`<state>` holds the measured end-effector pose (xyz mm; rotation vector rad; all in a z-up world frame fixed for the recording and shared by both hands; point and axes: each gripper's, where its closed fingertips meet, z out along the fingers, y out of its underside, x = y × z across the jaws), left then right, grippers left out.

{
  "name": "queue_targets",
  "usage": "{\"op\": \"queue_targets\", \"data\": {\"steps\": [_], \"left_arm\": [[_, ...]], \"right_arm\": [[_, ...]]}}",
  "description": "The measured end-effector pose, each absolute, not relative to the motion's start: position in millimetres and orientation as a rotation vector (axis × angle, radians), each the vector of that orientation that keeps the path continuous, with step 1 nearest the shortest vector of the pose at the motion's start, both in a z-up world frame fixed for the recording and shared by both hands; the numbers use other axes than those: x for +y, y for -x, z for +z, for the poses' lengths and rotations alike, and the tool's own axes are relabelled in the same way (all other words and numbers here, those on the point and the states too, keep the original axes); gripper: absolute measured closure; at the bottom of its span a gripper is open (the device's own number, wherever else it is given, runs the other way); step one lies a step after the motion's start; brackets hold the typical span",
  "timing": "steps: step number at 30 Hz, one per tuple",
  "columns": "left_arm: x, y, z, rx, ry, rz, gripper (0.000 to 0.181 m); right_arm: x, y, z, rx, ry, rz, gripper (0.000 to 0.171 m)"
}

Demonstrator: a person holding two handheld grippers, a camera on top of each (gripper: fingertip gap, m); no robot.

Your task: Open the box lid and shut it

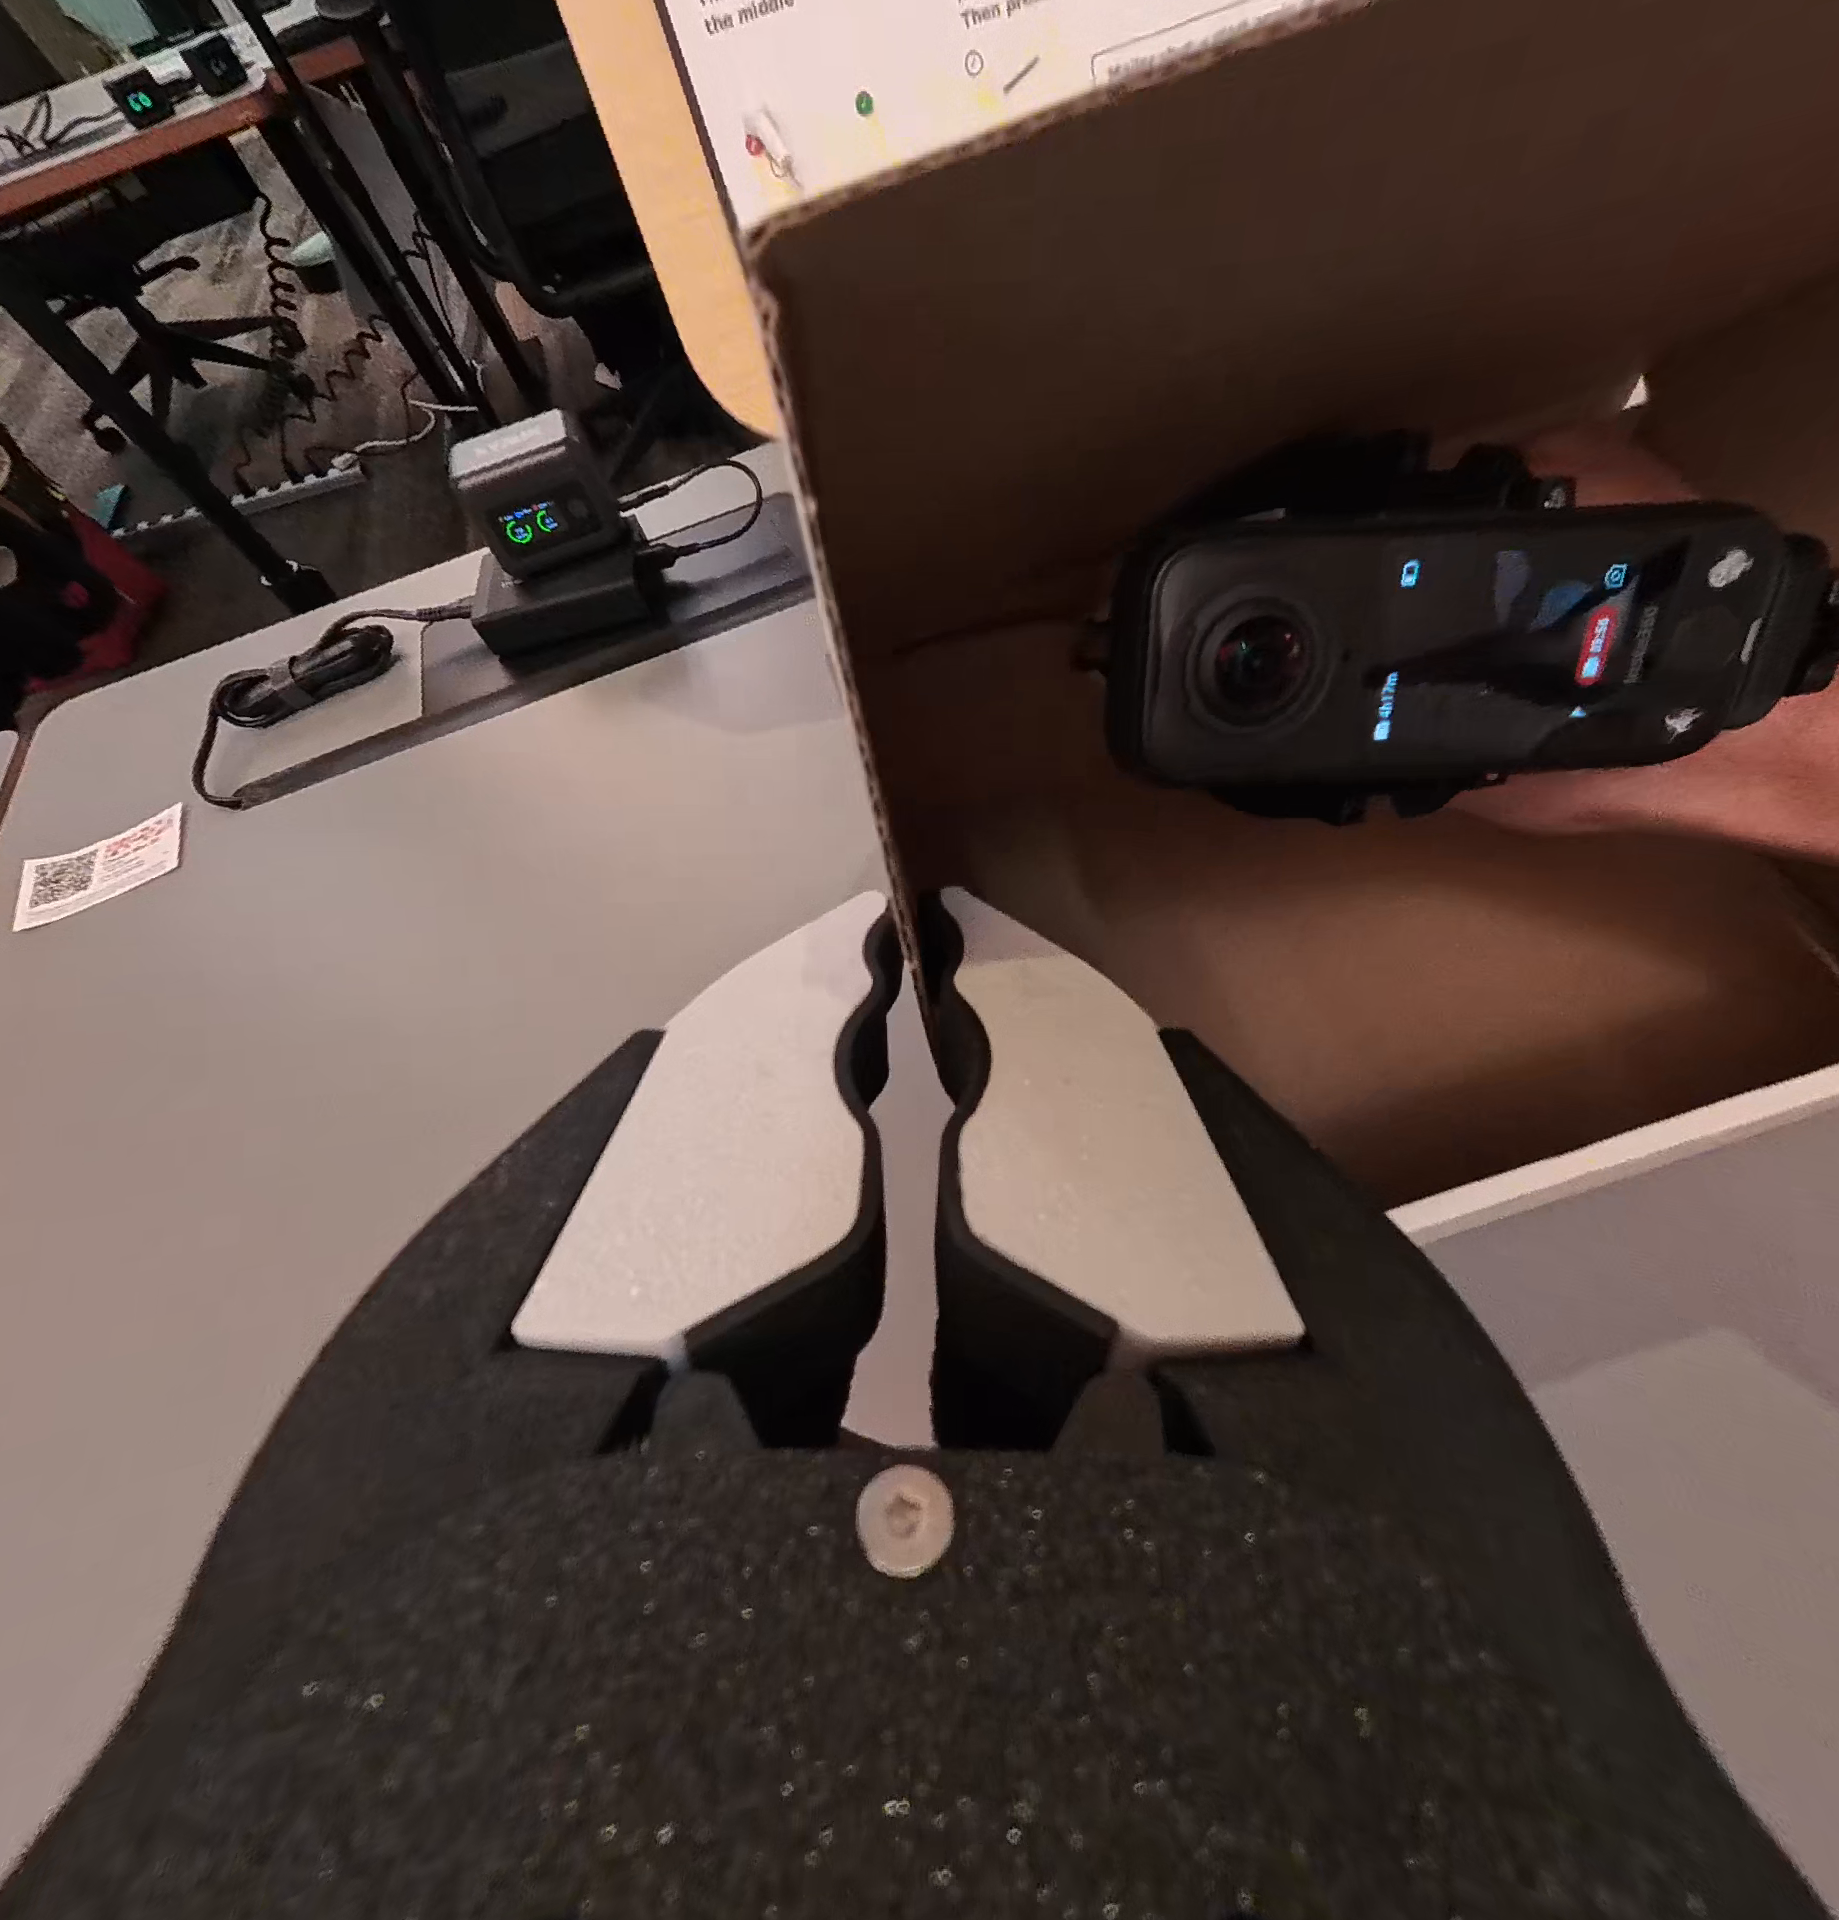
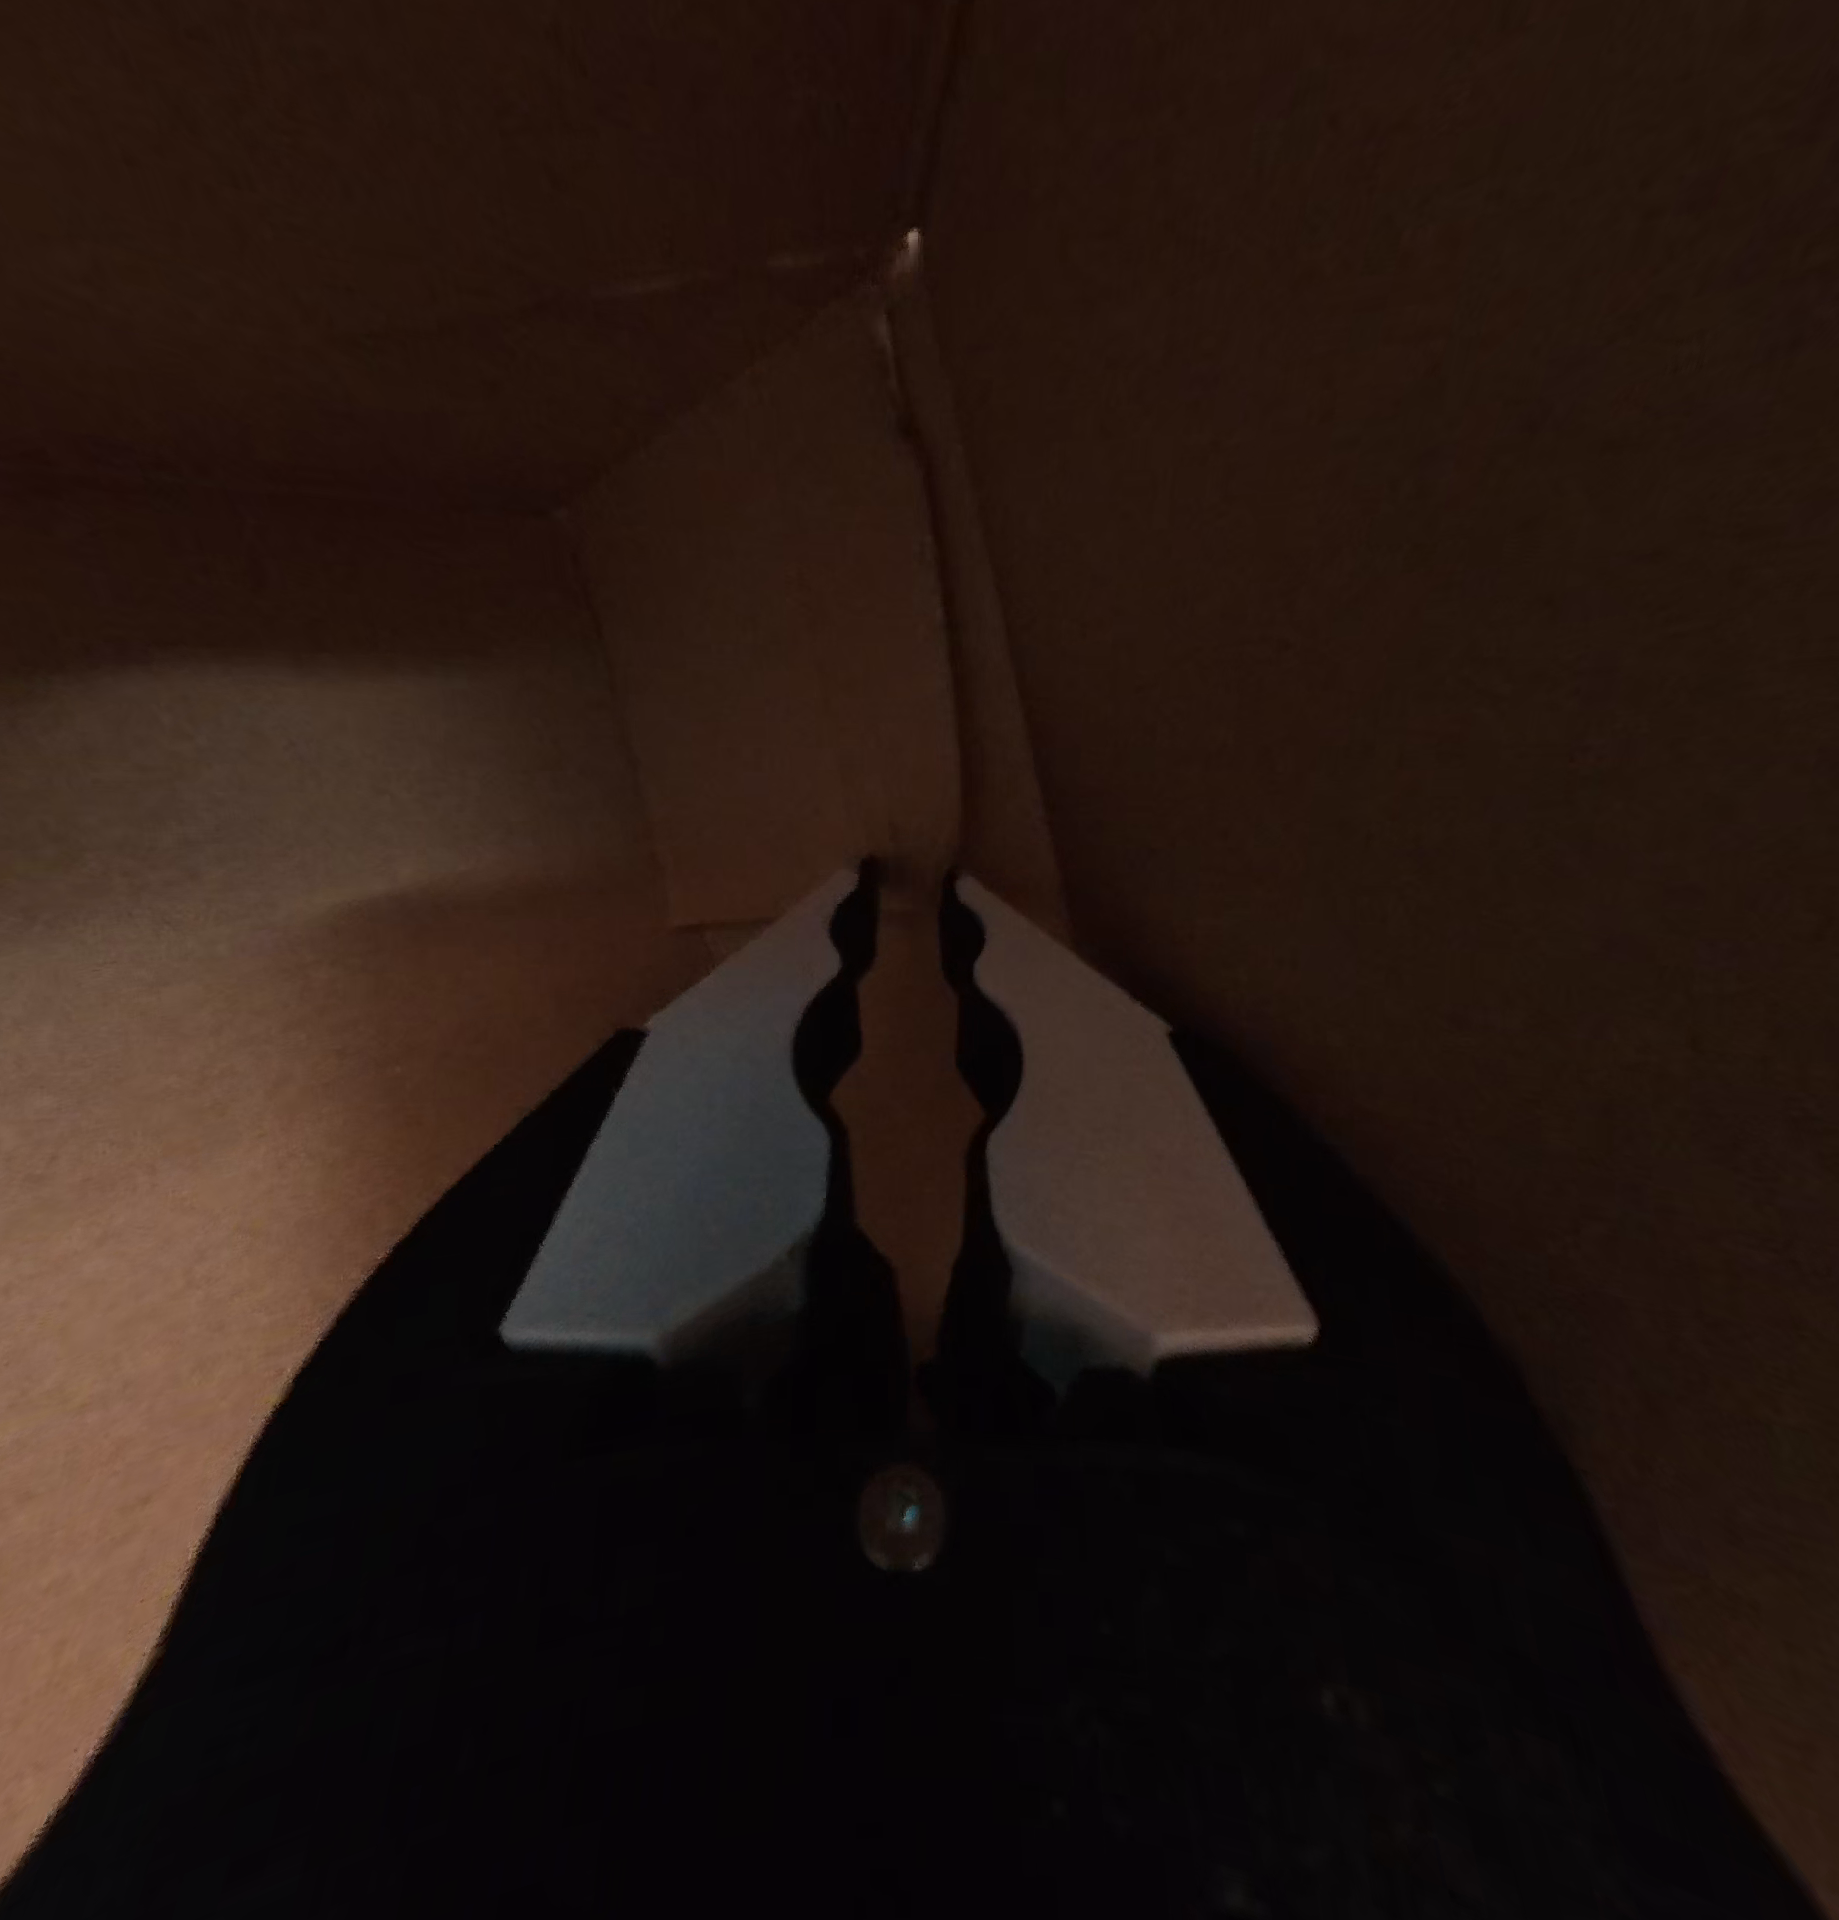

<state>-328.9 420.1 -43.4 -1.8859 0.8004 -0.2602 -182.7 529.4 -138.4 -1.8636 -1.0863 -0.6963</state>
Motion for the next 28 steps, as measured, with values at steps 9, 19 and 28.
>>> {"op": "queue_targets", "data": {"steps": [9,19,28], "left_arm": [[419.3,325.1,-52.8,0.805,1.904,-0.242,0.179],[412.8,324.1,-59.4,0.831,1.907,-0.255,0.178],[371.2,337.2,-14.2,0.867,1.789,-0.493,0.147]], "right_arm": [[499.7,198.7,-121.6,-1.162,1.801,-0.72,0.151],[330.4,240.9,-50.2,-0.939,1.6,-0.31,0.147],[235.1,145.9,39.4,-0.372,1.58,-0.011,0.156]]}}
